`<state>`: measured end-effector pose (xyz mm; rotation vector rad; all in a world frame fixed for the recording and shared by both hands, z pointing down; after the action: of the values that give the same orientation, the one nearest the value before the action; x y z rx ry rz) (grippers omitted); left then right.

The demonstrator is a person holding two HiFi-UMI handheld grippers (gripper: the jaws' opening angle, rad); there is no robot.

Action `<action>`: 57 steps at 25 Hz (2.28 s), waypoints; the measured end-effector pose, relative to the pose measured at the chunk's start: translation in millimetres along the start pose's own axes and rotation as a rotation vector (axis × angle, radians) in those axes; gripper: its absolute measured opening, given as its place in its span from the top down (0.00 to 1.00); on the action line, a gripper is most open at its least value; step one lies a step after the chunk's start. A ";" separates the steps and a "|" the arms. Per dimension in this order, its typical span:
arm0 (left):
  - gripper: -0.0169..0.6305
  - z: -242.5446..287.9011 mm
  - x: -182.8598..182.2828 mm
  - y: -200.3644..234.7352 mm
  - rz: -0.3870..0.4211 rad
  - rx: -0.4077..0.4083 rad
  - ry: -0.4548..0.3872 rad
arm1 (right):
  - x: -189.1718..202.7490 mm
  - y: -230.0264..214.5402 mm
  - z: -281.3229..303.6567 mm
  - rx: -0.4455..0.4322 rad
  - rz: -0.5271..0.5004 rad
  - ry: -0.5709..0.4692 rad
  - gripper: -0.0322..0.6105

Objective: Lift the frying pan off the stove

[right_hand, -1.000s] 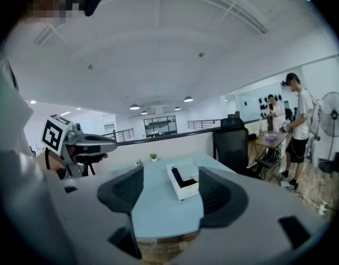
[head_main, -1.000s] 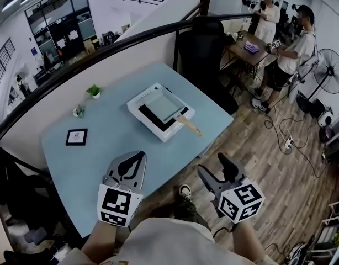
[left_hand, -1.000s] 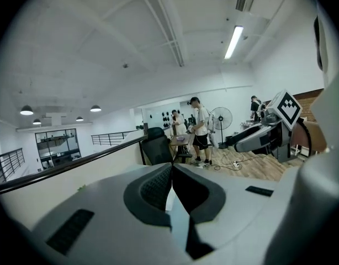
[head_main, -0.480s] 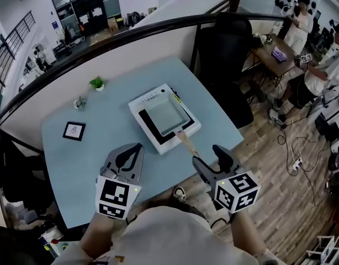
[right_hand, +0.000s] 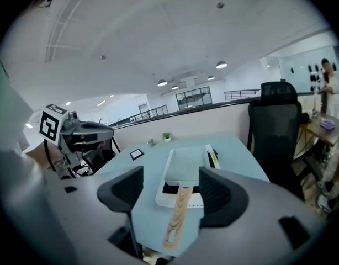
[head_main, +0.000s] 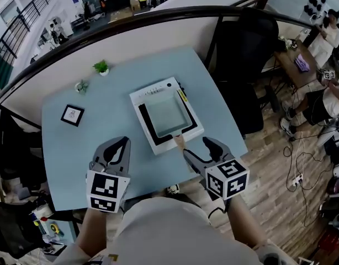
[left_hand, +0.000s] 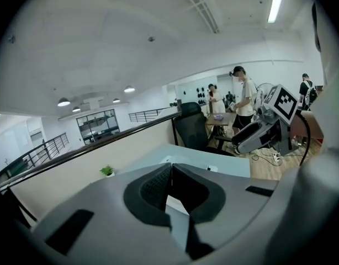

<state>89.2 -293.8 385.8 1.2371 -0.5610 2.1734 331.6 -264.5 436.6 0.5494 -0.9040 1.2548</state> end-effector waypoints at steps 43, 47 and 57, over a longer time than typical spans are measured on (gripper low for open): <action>0.96 37.1 121.0 55.6 -0.101 0.079 0.239 | 101.7 2.1 157.9 0.103 -0.072 0.614 0.41; 0.96 32.5 121.9 59.4 -0.102 0.071 0.246 | 112.2 4.0 165.2 0.096 -0.023 0.649 0.60; 0.96 20.2 128.5 58.3 -0.095 0.060 0.270 | 115.7 5.0 157.6 0.063 0.010 0.681 0.79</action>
<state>11.0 -315.1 503.1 0.9577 -0.3204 2.2410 289.1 -321.5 618.7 0.1374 -0.2953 1.3559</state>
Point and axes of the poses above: the fingertips, and each gripper's own axes: z forward along the fingers, y to its left, x out of its underside, the point moved 6 cm from there along -z, backward along the fingers, and after that the axes turned 13 degrees about x, right-handed, at the moved point
